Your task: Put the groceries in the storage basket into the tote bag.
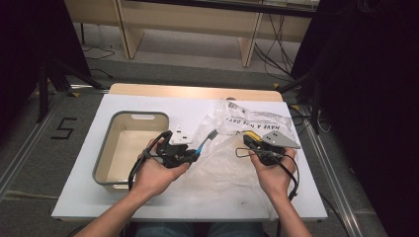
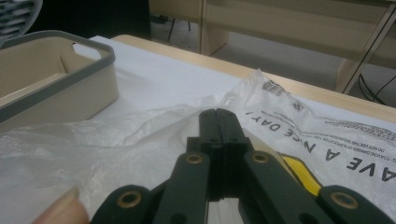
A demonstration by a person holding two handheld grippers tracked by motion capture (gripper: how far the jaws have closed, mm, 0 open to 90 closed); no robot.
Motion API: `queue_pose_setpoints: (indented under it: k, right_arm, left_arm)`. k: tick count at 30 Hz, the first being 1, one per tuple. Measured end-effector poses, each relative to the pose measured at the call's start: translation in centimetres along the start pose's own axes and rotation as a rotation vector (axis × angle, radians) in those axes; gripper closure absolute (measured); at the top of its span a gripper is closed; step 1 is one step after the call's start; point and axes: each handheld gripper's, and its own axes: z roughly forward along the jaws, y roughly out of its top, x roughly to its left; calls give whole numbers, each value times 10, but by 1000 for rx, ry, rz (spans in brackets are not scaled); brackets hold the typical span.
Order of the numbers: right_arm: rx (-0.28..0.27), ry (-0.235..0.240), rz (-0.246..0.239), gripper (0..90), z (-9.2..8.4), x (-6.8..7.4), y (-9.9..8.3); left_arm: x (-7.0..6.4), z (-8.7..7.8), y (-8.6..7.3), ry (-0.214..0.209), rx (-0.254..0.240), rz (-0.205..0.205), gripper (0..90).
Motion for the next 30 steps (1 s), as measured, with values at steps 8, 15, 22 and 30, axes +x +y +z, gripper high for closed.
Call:
queue_pose_setpoints:
  k: [8,15,22,30]
  right_arm:
    - [1,1,3,900,0,1,0]
    - [-3,0,4,900,0,0,1]
    - [-4,2,4,900,-1,0,2]
    - [-13,1,6,900,-2,0,3]
  left_arm:
    - [-8,6,-2,-15,16,17,818]
    - [-17,16,-4,-34,41,36,818]
    - [-29,30,-8,-55,89,57,818]
    - [-39,44,-8,-57,129,75,818]
